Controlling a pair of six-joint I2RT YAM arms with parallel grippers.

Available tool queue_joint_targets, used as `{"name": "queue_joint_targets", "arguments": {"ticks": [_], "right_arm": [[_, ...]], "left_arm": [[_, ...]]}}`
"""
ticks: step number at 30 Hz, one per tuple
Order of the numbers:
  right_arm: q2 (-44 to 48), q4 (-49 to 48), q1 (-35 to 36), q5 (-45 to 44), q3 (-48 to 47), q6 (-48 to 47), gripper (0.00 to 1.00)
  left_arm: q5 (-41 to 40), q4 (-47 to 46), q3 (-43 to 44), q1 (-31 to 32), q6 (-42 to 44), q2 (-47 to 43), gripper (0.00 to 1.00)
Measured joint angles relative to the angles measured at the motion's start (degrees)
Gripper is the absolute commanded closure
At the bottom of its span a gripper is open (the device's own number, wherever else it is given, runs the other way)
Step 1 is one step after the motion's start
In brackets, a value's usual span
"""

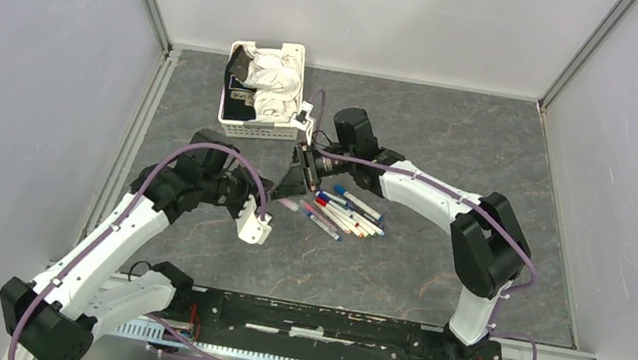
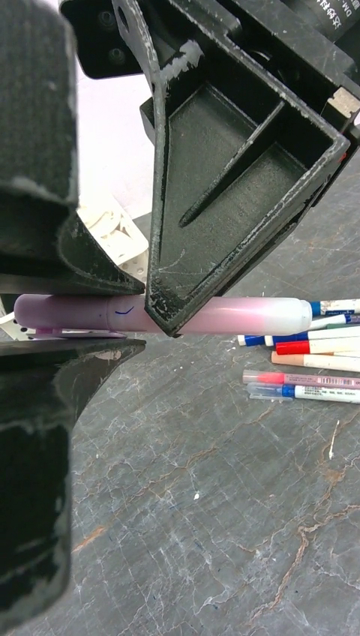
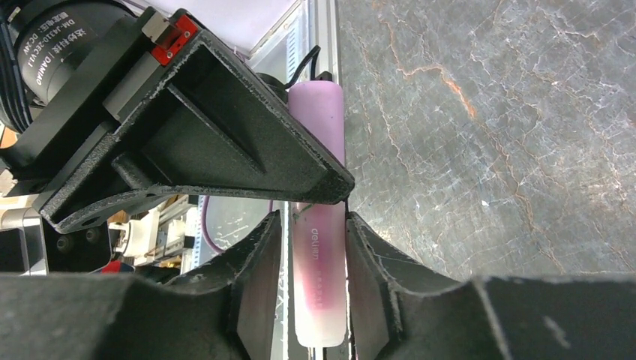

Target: Open the pen caps

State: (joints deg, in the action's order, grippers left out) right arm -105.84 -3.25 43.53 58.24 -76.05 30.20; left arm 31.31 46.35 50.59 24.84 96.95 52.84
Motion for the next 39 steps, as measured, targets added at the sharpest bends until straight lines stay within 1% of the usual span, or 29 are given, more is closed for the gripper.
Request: {"name": "queue_joint_targets", "arguments": {"ticks": [3,6,7,9,10,12,13,17,20,24,28,29,30,33,36,39], "right_arm": [[0.0,-0.1,0.3,0.1,0.0,-0.1,0.57],[-0.3,1.2,0.6,0.2,-0.7,-1.4,0.62],[-0.8,2.7,0.6,0.2,-1.7,-2.4,0.68],[-1.5,4.8,0.6,0.0,-3.1,-4.3,0.85],[-1.7,5.6,0.6,0.0,-3.5,-5.0,0.91],[-1.9,7.3,0.6,-0.1,-3.9,-6.5,0.98],[-1.9,8.5,0.6,-0.2,-4.0,-7.6,0.99],[-1.7,11.4,0.5,-1.3,-3.8,-11.6,1.00],[-0.2,11.1,-0.2,-2.8,-1.4,-13.7,1.00],[3.5,8.5,-1.3,-4.4,3.6,-14.9,1.00],[6.8,6.5,-2.7,-5.7,6.7,-16.7,1.00],[7.3,6.8,-2.8,-5.7,7.0,-17.5,1.00],[8.6,9.9,-3.7,-5.3,8.2,-18.8,1.00],[10.0,17.3,-6.8,-5.3,12.1,-21.4,1.00],[10.0,22.1,-8.9,-6.1,14.7,-22.8,1.00],[10.2,24.6,-9.4,-7.8,15.5,-23.5,1.00]], "left_arm": [[-0.2,0.2,0.0,0.0,0.0,0.0,0.98],[-0.4,0.3,0.0,0.0,0.0,0.1,0.98],[-0.5,0.3,0.0,0.0,0.0,0.1,0.98],[-0.8,0.2,0.0,0.0,0.0,0.2,0.98],[-0.8,0.3,0.0,0.0,-0.1,0.3,0.98],[-0.9,0.4,0.0,0.0,-0.2,0.7,0.98],[-0.9,0.6,0.1,0.1,-0.3,1.1,0.98],[-1.7,0.7,0.2,0.4,-0.7,2.7,0.98],[-0.9,0.3,0.2,0.5,-0.8,4.2,0.98],[2.6,-1.4,0.2,0.3,-0.6,5.8,0.98],[6.1,-4.3,0.2,-0.4,0.0,6.8,0.98],[5.0,-4.7,0.2,-0.5,0.0,6.9,0.98],[2.4,-4.7,0.2,-1.9,0.0,6.7,0.98],[-4.8,-5.4,0.2,-7.5,0.0,7.1,0.98],[-8.5,-6.3,0.2,-8.8,0.0,8.2,0.98],[-10.2,-6.7,0.2,-9.8,-0.1,9.4,0.98]]}}
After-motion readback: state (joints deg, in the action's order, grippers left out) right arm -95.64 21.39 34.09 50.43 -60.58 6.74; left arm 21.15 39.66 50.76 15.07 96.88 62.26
